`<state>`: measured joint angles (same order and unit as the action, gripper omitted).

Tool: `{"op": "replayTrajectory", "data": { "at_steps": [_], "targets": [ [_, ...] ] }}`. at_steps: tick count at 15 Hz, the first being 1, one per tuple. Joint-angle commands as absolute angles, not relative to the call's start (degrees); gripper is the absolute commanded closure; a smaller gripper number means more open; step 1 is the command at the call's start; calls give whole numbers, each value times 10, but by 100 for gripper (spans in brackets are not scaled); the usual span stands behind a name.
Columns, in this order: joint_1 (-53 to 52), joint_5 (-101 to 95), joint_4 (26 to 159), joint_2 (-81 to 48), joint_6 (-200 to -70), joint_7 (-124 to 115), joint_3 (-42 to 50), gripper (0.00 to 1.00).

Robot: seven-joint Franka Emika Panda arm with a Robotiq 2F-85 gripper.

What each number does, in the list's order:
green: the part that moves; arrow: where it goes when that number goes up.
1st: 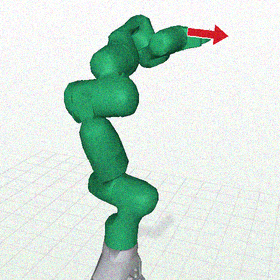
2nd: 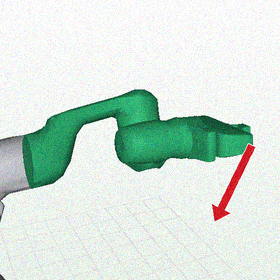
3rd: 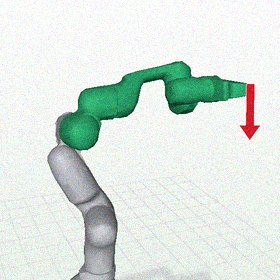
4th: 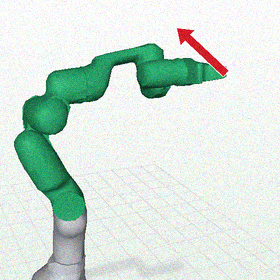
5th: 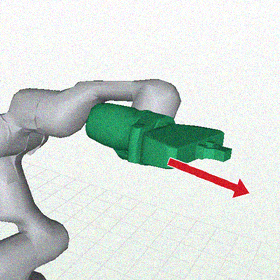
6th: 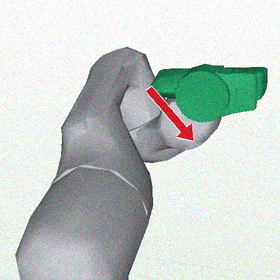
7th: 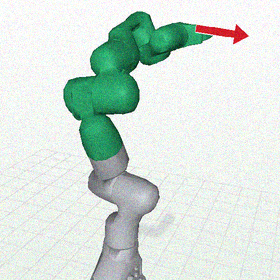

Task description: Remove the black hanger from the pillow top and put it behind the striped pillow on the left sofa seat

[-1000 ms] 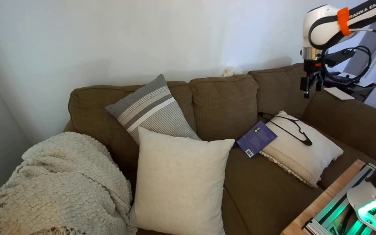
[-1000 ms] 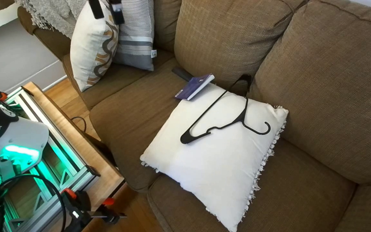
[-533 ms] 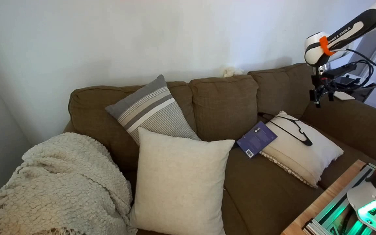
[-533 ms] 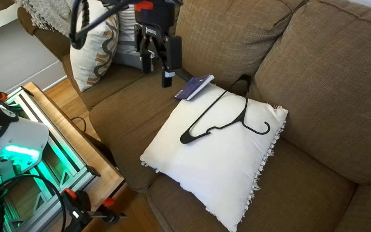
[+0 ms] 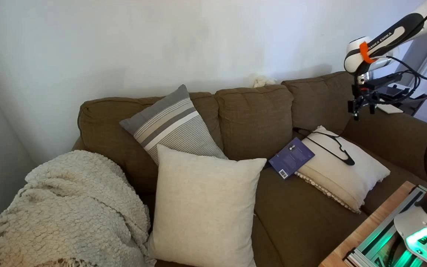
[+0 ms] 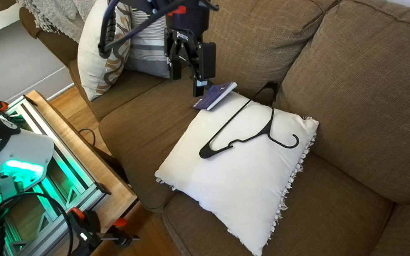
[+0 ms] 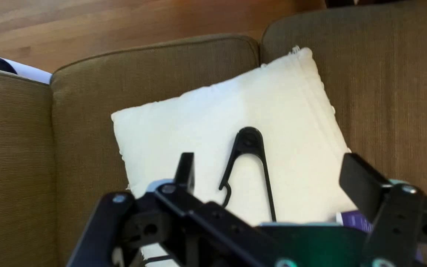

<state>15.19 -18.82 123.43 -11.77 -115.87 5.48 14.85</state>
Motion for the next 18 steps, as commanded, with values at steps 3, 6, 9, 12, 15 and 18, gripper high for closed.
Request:
{"op": "replayTrajectory", "data": {
  "at_steps": [3,6,9,12,15,18],
  "targets": [
    [202,-65,1164,-230,-1287,62,160,0],
    [232,-16,1081,-319,-1306,126,137,0],
    [237,-45,980,-411,-1314,173,122,0],
    [241,-46,881,-492,-1266,158,124,0],
    [232,-52,911,-475,-1288,154,125,0],
    [227,-74,942,-463,-1374,170,131,0]
  ]
}}
